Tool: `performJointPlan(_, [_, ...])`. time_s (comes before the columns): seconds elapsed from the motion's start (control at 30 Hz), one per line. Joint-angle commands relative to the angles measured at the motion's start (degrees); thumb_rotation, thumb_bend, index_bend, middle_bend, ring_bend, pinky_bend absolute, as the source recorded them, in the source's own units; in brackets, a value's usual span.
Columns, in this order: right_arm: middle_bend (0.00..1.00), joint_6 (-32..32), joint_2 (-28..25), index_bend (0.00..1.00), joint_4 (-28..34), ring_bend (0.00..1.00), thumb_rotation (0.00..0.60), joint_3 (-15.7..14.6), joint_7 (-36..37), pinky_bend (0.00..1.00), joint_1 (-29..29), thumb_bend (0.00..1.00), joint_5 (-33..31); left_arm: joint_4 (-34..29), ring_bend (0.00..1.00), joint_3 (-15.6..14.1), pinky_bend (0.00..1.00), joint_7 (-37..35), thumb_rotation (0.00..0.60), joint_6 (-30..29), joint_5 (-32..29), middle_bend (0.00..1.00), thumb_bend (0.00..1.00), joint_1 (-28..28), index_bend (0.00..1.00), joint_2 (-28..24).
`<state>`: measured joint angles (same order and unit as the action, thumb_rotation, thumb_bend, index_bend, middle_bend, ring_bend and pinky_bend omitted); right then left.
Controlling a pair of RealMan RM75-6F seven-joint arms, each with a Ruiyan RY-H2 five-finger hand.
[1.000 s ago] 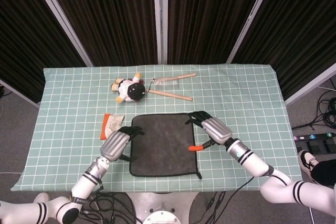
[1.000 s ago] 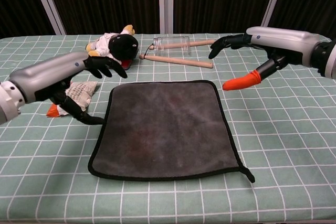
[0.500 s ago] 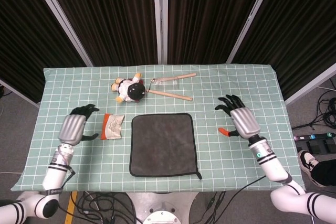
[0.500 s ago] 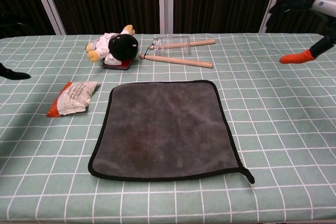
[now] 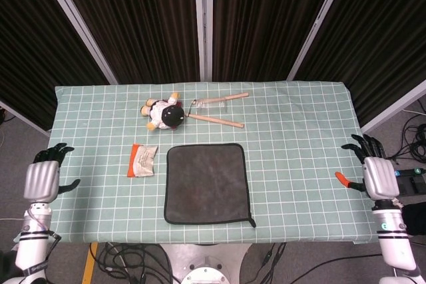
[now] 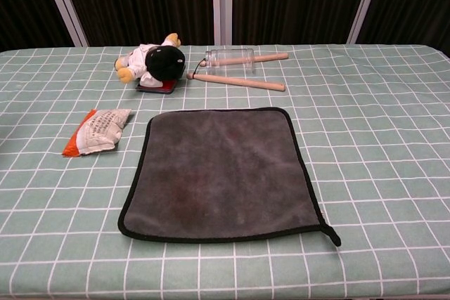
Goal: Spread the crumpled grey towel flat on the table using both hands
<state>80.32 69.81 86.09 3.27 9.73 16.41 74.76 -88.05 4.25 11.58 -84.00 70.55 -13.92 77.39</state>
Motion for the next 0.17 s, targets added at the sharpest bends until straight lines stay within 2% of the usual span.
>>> performJointPlan(0.03, [0.11, 2.1, -2.0, 0.29, -0.1, 0.0, 0.6, -1.4, 3.2, 0.0, -3.0, 0.11, 1.8, -1.8, 0.24, -0.9, 0.23, 1.1, 0.6, -2.7, 0.7, 0.29, 0.06, 2.5, 0.32, -1.1])
performJointPlan(0.17, [0.11, 4.2, -3.2, 0.29, -0.6, 0.0, 0.6, -2.3, 5.7, 0.0, -5.8, 0.11, 3.8, -4.6, 0.24, -2.4, 0.23, 2.5, 0.6, -4.5, 2.1, 0.29, 0.06, 4.7, 0.32, -2.5])
